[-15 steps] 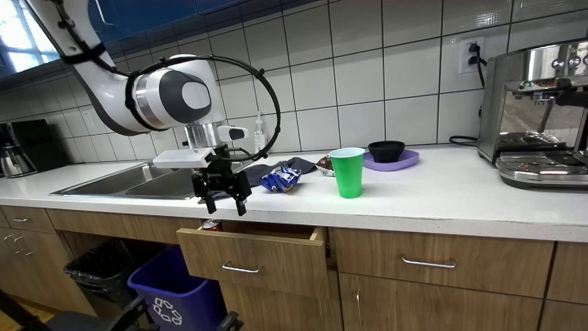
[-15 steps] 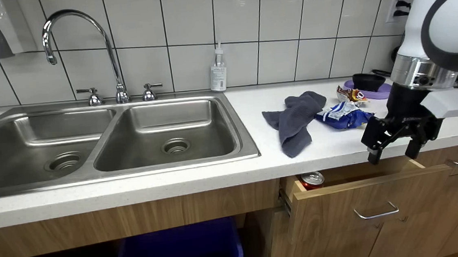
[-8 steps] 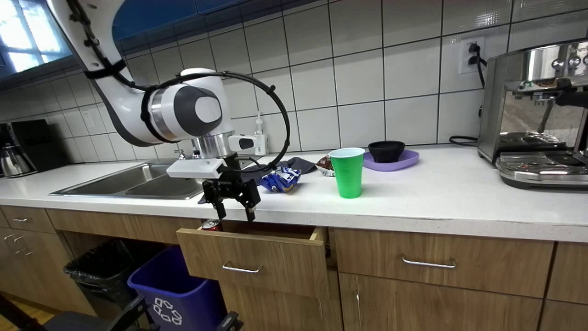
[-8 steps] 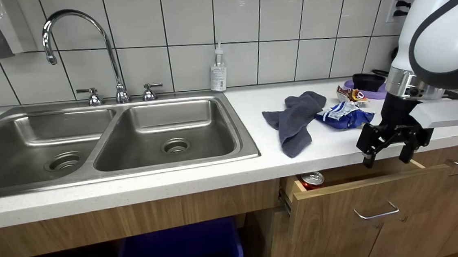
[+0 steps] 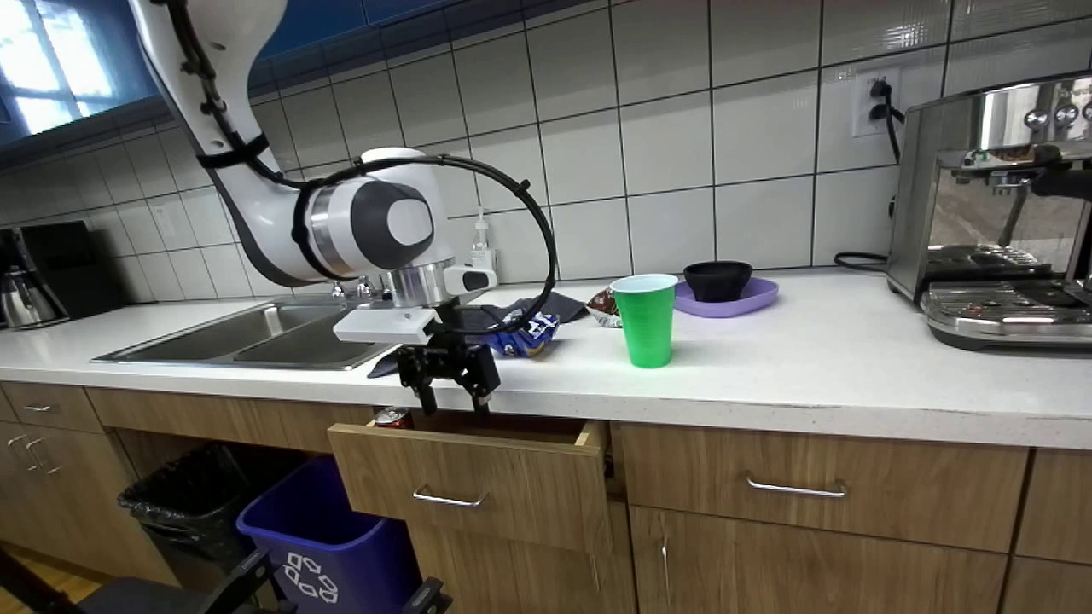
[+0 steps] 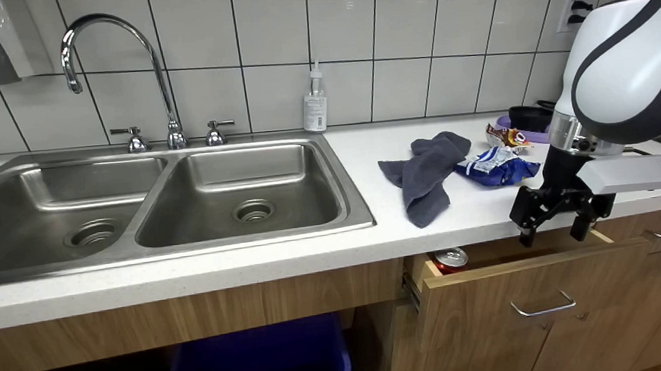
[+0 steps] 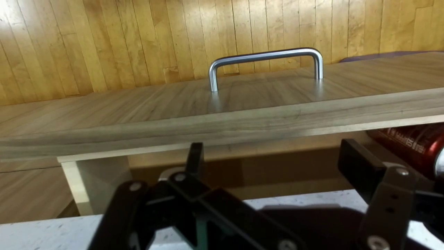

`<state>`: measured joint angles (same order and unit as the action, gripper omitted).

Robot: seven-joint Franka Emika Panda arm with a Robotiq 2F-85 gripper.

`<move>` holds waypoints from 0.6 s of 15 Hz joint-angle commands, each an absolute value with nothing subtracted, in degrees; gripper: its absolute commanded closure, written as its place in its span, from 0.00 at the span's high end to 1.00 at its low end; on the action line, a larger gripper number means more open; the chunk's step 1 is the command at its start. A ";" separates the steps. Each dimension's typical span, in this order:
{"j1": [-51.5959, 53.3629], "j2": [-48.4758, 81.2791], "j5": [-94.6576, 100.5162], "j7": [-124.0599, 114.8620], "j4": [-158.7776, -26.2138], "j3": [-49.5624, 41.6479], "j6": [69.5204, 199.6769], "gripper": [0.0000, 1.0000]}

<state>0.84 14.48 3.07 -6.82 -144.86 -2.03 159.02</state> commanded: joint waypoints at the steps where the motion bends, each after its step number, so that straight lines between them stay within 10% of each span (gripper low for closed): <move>1: 1.33 17.54 4.18 -6.71 -142.28 -3.09 159.51 1.00; 9: 1.75 21.72 3.87 -6.70 -139.33 -3.62 159.88 1.00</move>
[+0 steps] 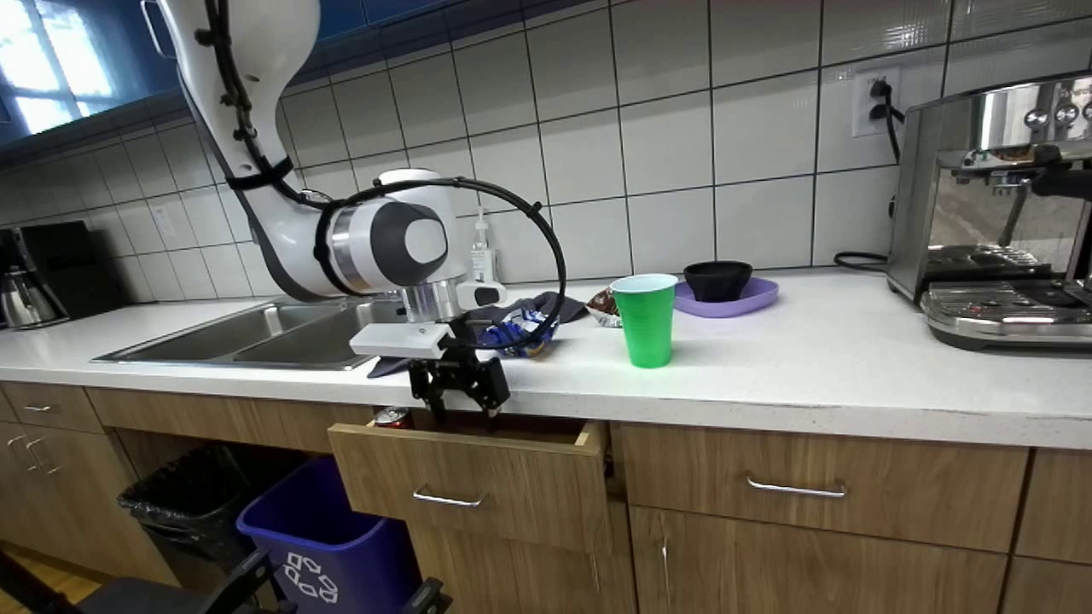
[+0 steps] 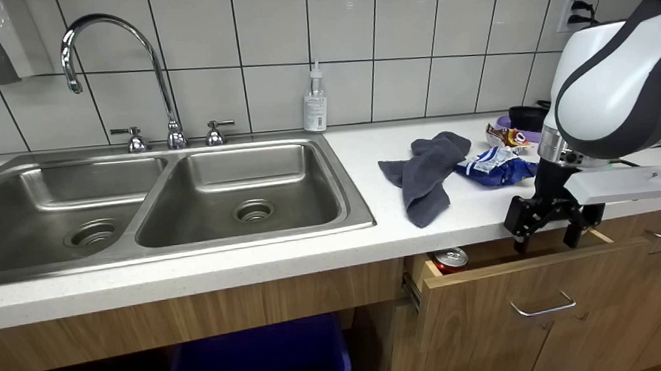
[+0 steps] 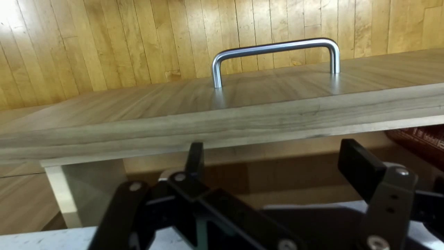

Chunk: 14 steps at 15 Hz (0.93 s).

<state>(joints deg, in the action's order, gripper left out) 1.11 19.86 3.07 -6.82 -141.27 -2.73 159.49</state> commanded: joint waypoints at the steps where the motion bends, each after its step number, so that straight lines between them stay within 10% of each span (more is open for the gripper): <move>1: 1.81 22.13 3.86 -6.68 -138.97 -3.70 159.93 1.00; 14: 1.80 21.80 2.95 -6.60 -140.22 -3.51 158.24 1.00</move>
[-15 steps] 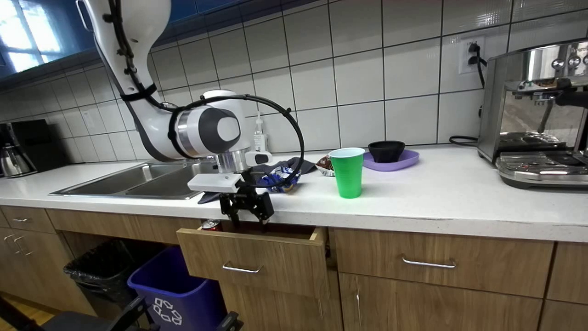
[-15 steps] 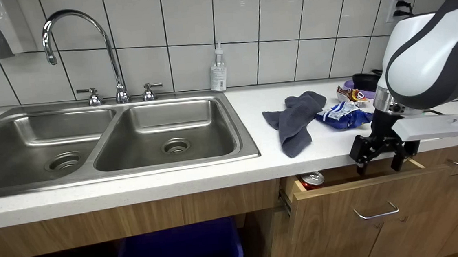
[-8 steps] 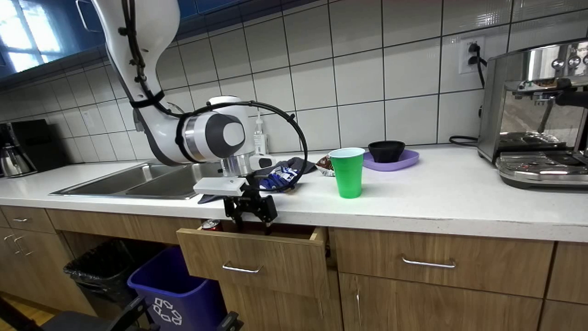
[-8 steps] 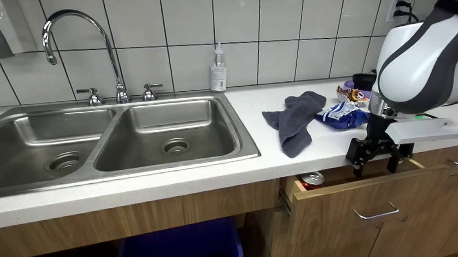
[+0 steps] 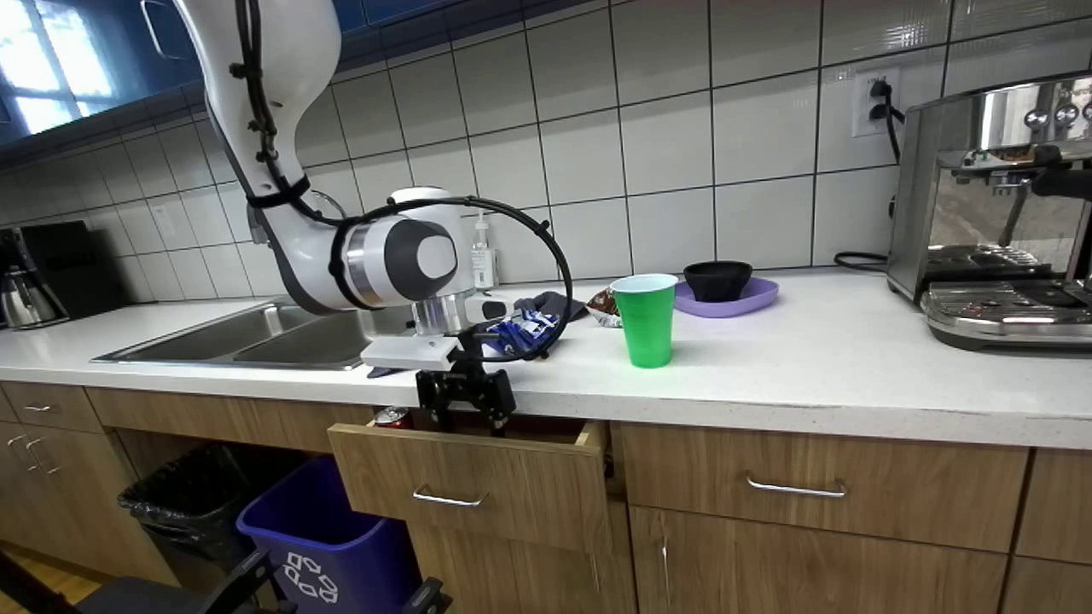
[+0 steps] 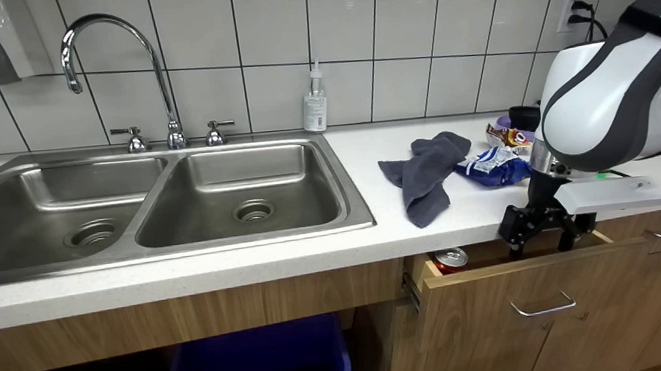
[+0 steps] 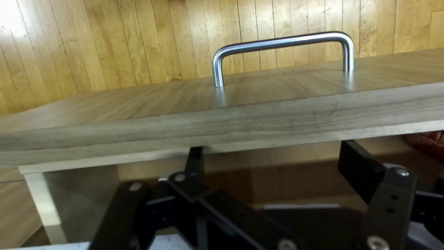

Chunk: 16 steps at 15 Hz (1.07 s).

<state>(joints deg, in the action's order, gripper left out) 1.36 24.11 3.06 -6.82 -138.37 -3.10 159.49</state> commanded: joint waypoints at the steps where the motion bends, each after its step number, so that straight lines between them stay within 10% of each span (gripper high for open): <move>1: 1.95 21.32 3.00 -6.92 -140.54 -3.69 157.72 1.00; 16: 4.73 15.03 4.53 -11.64 -151.02 -6.70 156.22 1.00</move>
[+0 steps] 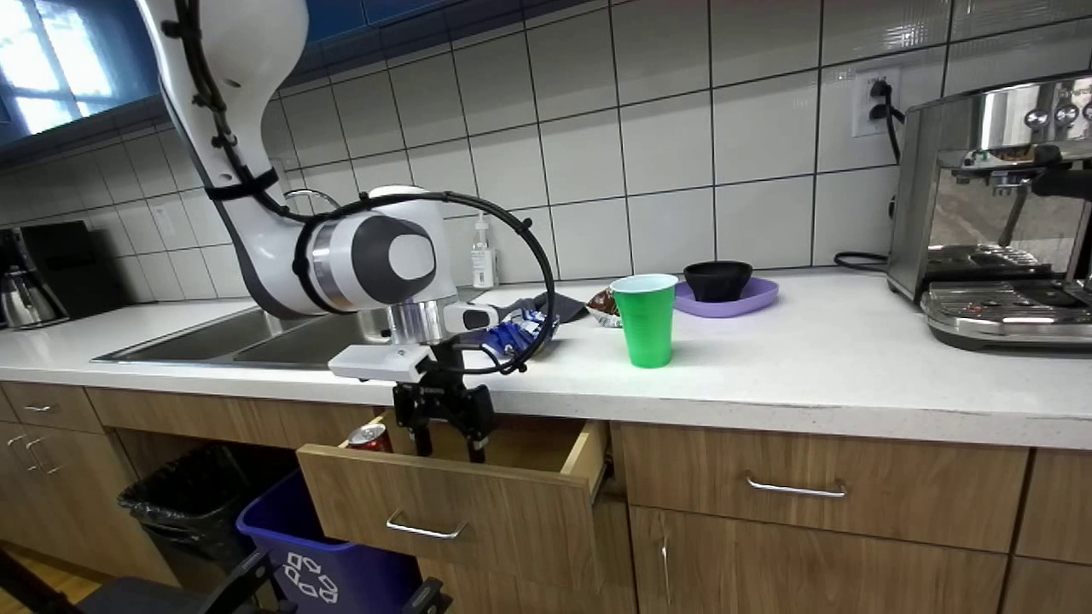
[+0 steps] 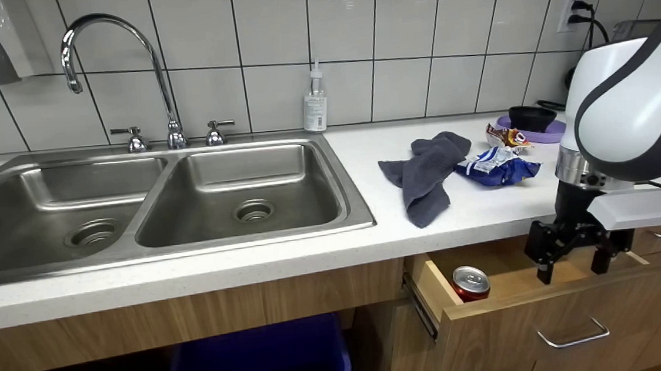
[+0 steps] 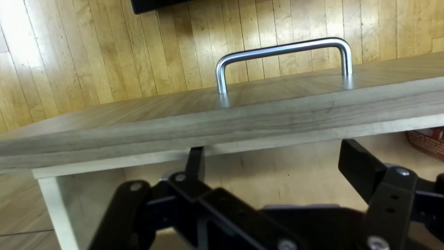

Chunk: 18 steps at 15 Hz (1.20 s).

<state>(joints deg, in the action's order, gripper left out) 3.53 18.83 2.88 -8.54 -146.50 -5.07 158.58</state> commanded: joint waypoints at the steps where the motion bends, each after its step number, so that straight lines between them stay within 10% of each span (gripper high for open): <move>1: 5.01 14.80 4.72 -12.20 -151.62 -6.96 156.32 1.00; 18: 11.11 10.08 6.63 -25.55 -158.37 -7.93 155.29 1.00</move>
<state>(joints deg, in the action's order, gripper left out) 9.46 14.19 4.62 -20.44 -156.78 -7.23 158.14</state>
